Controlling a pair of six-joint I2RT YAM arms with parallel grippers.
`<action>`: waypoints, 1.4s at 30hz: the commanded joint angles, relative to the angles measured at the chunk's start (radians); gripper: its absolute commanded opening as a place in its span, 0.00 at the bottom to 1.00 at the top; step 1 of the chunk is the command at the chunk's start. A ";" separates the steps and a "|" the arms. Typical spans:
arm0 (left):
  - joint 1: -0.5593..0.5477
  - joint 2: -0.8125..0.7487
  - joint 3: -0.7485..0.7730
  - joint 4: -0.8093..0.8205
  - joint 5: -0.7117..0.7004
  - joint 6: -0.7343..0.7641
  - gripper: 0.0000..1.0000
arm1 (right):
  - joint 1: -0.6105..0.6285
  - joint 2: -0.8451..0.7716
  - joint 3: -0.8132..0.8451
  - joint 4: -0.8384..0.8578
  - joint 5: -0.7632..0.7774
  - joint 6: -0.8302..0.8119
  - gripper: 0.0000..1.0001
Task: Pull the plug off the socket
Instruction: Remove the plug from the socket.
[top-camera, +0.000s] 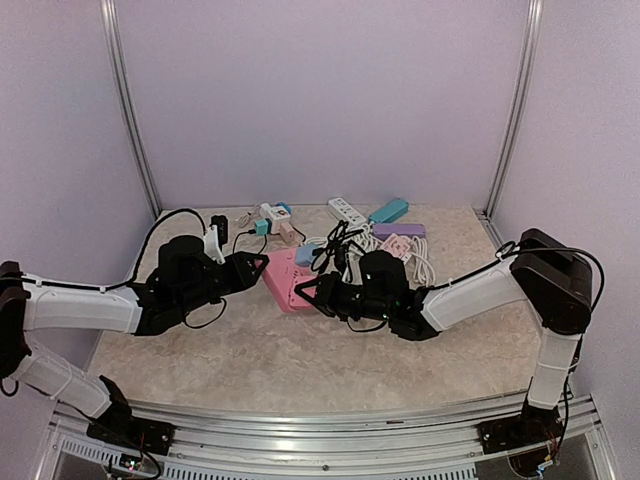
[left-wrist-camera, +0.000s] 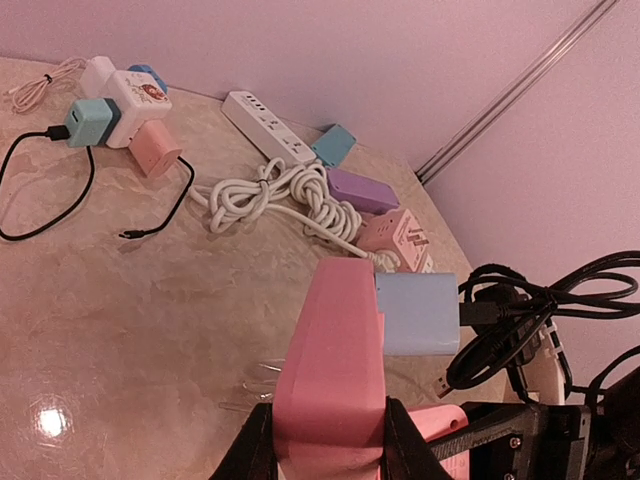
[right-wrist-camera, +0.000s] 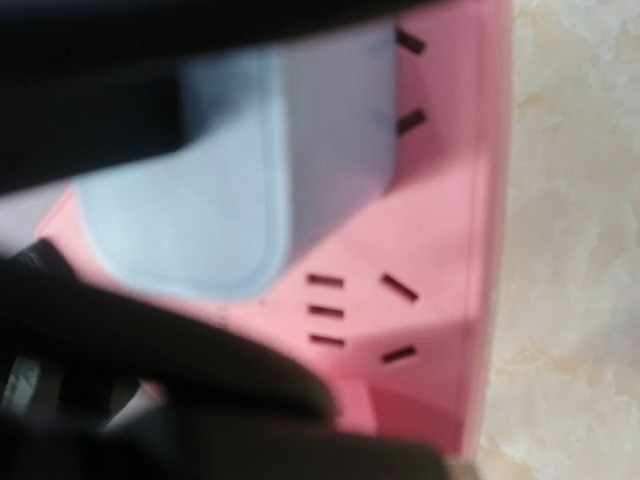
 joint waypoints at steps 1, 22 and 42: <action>-0.004 0.007 0.012 0.070 -0.007 0.065 0.25 | -0.025 -0.023 -0.030 -0.032 0.045 0.003 0.00; -0.021 0.012 0.027 0.023 -0.061 0.129 0.25 | -0.034 -0.056 -0.050 -0.034 0.066 -0.001 0.00; -0.007 0.002 0.045 -0.032 -0.075 0.034 0.25 | -0.037 -0.059 -0.071 -0.025 0.077 0.005 0.00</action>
